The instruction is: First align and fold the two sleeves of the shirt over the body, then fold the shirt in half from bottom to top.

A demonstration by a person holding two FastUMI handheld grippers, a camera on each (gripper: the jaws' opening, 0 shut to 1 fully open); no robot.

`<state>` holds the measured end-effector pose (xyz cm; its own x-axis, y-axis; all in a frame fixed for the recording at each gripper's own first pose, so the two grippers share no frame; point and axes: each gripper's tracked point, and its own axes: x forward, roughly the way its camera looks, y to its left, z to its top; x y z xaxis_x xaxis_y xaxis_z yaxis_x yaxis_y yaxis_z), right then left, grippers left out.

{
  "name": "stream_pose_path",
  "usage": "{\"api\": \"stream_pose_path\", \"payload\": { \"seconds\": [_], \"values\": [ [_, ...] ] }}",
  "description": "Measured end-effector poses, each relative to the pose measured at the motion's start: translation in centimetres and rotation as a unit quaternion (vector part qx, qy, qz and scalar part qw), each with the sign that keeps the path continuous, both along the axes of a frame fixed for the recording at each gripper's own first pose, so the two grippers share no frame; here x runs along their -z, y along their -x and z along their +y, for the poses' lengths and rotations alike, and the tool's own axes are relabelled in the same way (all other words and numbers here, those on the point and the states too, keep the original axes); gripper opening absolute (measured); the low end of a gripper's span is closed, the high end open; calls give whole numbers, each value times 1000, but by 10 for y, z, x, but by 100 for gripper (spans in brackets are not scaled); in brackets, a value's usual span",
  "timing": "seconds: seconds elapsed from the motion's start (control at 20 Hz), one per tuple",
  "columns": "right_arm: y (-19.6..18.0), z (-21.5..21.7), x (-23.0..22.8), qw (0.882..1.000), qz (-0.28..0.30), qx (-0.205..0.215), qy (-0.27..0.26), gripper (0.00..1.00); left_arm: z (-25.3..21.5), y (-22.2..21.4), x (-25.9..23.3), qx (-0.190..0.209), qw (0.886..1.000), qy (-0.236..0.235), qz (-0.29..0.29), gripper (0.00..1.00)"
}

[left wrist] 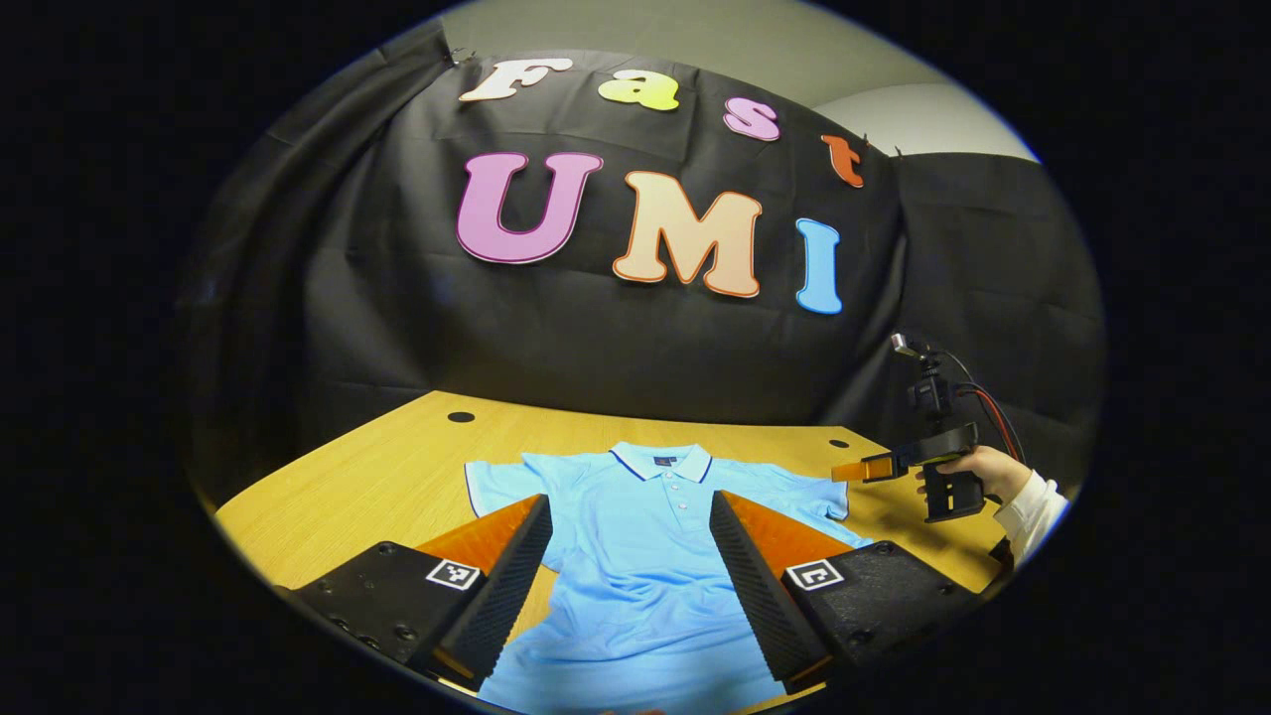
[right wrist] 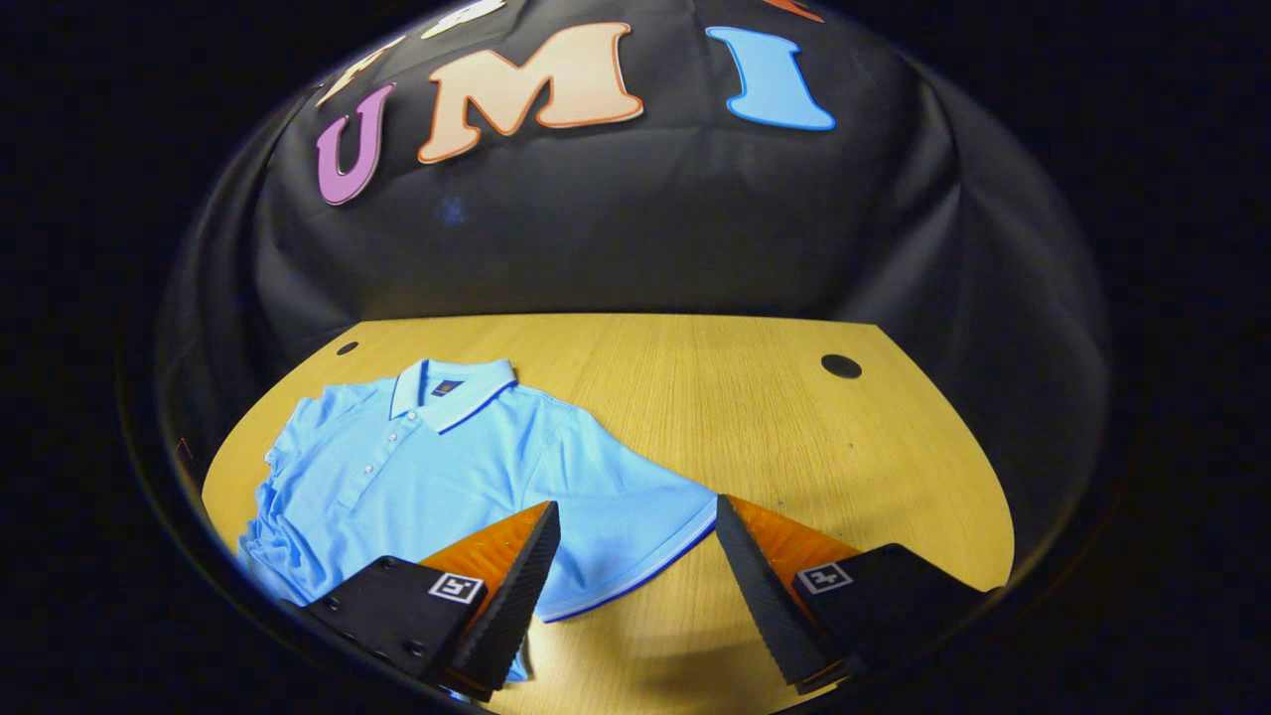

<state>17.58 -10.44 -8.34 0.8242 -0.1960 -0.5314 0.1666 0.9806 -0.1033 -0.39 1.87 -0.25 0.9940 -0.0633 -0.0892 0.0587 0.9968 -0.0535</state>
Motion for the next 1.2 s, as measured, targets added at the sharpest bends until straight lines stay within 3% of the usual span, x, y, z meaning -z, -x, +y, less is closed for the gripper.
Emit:
{"api": "stream_pose_path", "payload": {
  "seconds": [0.15, 0.5, 0.7, 0.9, 0.95, 1.0, 1.05, 1.15, 1.2],
  "values": [
    [-8, -11, 15, 1000, 18, 13, -3, 94, 3, -2, 1, -3, 1000, 6, 4, 95],
    [-21, -19, 31, 999, 38, 18, 9, 98, 4, -4, 1, 1, 1000, 3, 2, 95],
    [-20, -17, 39, 999, 51, 16, 6, 92, 4, -4, 1, 2, 1000, 2, 2, 94],
    [-24, -13, 39, 999, 49, 10, 1, 67, 3, -4, 4, 4, 1000, 5, 6, 94],
    [-24, -12, 39, 999, 49, 9, -2, 51, 3, -3, 5, 5, 1000, 6, 8, 94],
    [-24, -11, 40, 999, 52, 12, -8, 43, 2, -4, 5, 6, 1000, 7, 9, 94],
    [-23, -11, 40, 998, 52, 17, -11, 25, 1, -5, 5, 6, 1000, 8, 10, 94],
    [-23, -11, 40, 998, 53, 24, -15, 12, 0, -4, 8, 7, 1000, 10, 13, 95],
    [-24, -12, 39, 998, 51, 27, -15, 12, -2, -4, 8, 9, 1000, 11, 14, 94]
  ]
}}
